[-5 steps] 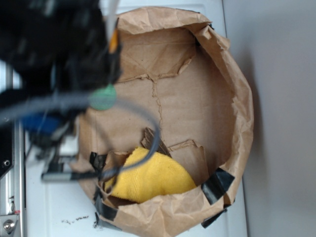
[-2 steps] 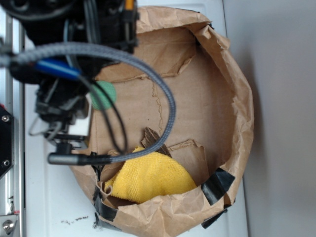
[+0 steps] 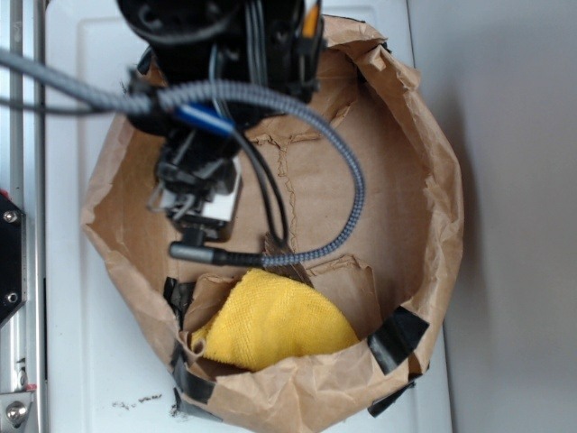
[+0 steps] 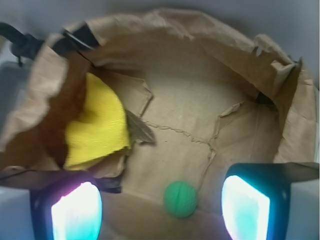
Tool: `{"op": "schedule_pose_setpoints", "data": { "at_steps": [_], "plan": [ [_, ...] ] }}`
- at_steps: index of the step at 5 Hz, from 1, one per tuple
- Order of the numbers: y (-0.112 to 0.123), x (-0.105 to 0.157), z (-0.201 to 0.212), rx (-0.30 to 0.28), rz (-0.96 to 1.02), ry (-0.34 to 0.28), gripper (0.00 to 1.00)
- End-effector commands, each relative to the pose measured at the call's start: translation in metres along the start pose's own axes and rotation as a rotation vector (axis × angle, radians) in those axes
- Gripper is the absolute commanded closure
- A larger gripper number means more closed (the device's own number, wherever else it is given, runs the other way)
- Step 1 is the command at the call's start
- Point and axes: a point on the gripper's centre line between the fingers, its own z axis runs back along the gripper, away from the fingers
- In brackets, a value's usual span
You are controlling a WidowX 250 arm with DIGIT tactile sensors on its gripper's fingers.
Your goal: Grab the green ball.
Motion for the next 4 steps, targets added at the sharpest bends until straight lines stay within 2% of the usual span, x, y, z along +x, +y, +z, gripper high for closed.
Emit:
{"op": "schedule_pose_setpoints", "data": {
  "at_steps": [1, 3, 4],
  "plan": [
    [0.007, -0.014, -0.053, 0.059, -0.058, 0.097, 0.00],
    [0.031, -0.031, -0.090, 0.052, -0.058, 0.149, 0.00],
    [0.030, -0.034, -0.101, 0.051, -0.035, 0.163, 0.00]
  ]
}}
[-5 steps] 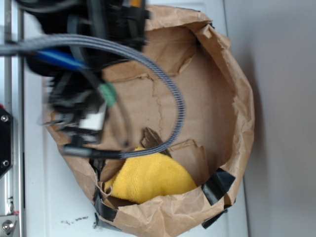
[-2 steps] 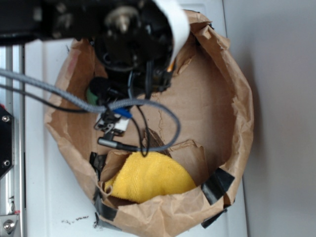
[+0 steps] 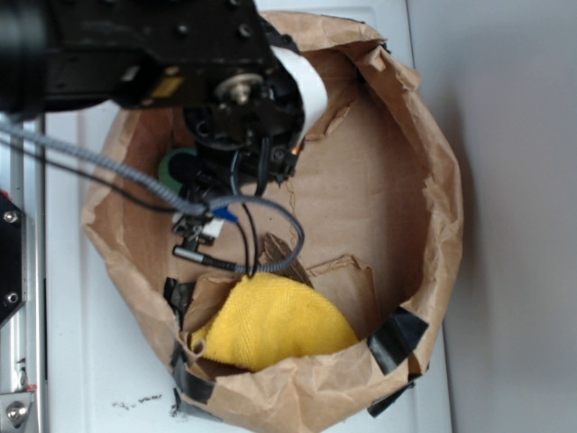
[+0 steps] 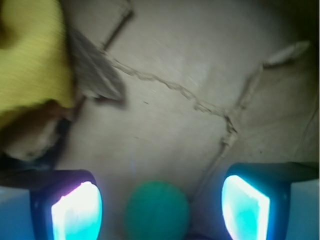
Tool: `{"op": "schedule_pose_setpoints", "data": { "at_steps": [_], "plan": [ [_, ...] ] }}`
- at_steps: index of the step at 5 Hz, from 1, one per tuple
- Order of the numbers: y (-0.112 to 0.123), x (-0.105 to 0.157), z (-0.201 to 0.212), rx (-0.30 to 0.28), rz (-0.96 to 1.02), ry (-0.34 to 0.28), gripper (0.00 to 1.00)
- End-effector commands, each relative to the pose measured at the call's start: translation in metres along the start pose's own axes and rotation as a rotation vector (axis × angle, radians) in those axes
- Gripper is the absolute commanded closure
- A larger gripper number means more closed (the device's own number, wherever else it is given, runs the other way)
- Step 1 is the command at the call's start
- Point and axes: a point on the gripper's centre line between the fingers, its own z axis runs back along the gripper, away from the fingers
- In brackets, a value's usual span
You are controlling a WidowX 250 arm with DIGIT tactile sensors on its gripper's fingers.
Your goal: Grab the green ball.
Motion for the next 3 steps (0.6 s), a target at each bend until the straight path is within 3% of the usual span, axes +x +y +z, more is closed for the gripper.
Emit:
{"op": "schedule_pose_setpoints", "data": {
  "at_steps": [1, 3],
  "plan": [
    [-0.0067, -0.0018, -0.0129, 0.028, -0.005, 0.018, 0.00],
    [-0.0089, -0.0094, -0.0191, 0.033, -0.028, 0.063, 0.00]
  ]
}}
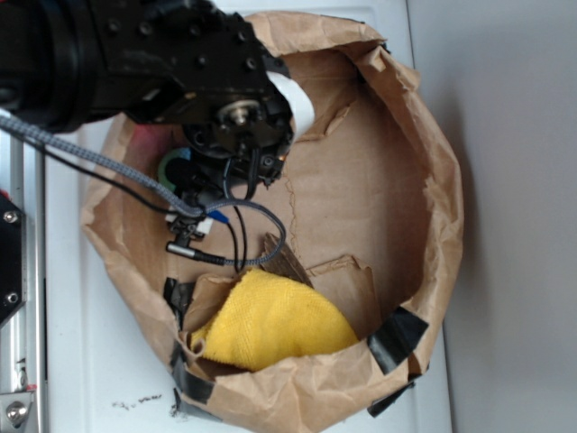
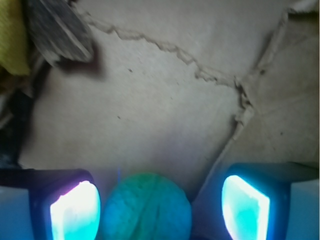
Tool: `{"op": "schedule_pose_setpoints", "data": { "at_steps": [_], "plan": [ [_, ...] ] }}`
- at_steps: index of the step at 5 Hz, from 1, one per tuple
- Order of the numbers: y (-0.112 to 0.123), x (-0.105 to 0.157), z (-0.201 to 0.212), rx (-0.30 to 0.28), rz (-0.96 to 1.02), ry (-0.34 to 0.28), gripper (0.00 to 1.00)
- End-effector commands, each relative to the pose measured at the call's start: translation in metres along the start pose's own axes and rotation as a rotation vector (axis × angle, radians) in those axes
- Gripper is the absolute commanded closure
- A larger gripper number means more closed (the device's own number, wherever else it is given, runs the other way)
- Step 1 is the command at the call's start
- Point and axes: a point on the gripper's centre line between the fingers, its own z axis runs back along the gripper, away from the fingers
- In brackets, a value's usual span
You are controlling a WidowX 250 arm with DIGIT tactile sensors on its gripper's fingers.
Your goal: Grab the green ball.
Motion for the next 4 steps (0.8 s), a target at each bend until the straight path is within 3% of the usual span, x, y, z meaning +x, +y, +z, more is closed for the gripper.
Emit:
{"op": "schedule_pose_setpoints", "data": {
  "at_steps": [1, 4],
  "plan": [
    [0.002, -0.002, 0.006, 0.038, -0.012, -0.022, 1.00],
    [-0.006, -0.004, -0.005, 0.072, 0.012, -0.126, 1.00]
  ]
}}
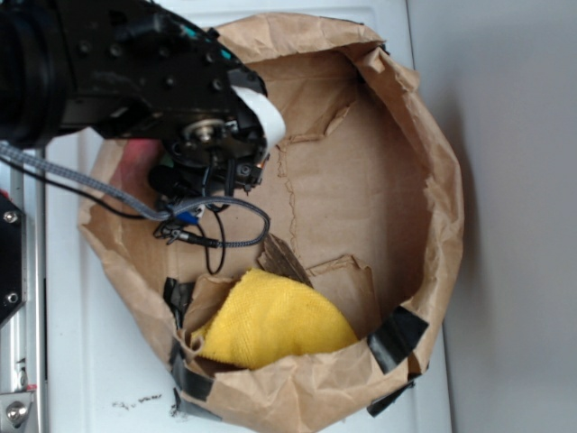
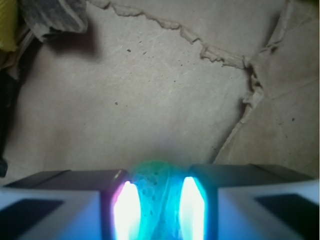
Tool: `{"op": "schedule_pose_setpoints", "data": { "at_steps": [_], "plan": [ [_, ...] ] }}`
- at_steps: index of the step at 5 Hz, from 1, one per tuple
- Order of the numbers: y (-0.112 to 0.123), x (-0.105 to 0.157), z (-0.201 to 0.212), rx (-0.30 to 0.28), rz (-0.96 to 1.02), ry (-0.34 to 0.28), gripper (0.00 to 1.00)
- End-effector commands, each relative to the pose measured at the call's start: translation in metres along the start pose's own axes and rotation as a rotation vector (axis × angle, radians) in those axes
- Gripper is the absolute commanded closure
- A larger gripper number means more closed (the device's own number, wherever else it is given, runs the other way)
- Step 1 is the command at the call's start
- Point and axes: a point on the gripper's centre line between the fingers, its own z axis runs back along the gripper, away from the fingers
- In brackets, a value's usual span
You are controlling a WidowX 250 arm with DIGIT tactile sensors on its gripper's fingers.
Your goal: Grab the green ball.
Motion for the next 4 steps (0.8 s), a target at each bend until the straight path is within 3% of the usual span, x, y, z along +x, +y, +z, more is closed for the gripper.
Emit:
{"op": "schedule_pose_setpoints", "data": {
  "at_steps": [1, 2, 4],
  "plan": [
    [-0.002, 0.000, 0.010, 0.009, -0.005, -0.114, 1.00],
    [0.004, -0.009, 0.023, -0.054, 0.001, -0.216, 1.00],
    [0.007, -0.022, 0.050, -0.107, 0.110, -0.333, 1.00]
  ]
}}
